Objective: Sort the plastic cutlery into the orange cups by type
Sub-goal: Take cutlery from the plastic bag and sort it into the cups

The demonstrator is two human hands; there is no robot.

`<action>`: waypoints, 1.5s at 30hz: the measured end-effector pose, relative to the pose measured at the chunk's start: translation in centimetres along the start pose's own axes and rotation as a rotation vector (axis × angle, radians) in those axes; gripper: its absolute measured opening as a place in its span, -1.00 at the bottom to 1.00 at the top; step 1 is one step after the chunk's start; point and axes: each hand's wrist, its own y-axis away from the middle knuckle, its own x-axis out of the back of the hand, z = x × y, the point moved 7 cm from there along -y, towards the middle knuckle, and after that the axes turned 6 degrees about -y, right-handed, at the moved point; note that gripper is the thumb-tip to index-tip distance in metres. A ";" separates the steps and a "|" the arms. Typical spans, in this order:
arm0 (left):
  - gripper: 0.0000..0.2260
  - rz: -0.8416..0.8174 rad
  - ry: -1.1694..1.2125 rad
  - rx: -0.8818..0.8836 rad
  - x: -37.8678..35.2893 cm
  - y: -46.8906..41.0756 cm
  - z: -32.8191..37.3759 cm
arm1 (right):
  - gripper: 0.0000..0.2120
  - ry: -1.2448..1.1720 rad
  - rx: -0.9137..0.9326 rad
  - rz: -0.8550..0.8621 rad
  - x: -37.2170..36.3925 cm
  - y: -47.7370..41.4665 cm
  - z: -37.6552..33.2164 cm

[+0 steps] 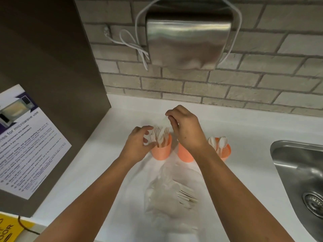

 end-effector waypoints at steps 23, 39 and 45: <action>-0.54 0.085 -0.218 -0.123 -1.0 -0.6 1.5 | -0.58 0.273 -0.093 -0.473 -5.7 4.3 2.3; -0.53 -0.265 -0.047 0.296 -2.3 11.7 5.3 | -0.84 0.064 -0.622 -1.089 -3.1 18.8 1.4; -0.78 -0.066 0.398 0.506 0.0 12.8 3.8 | -0.65 0.248 -0.497 -1.129 -5.8 20.8 1.8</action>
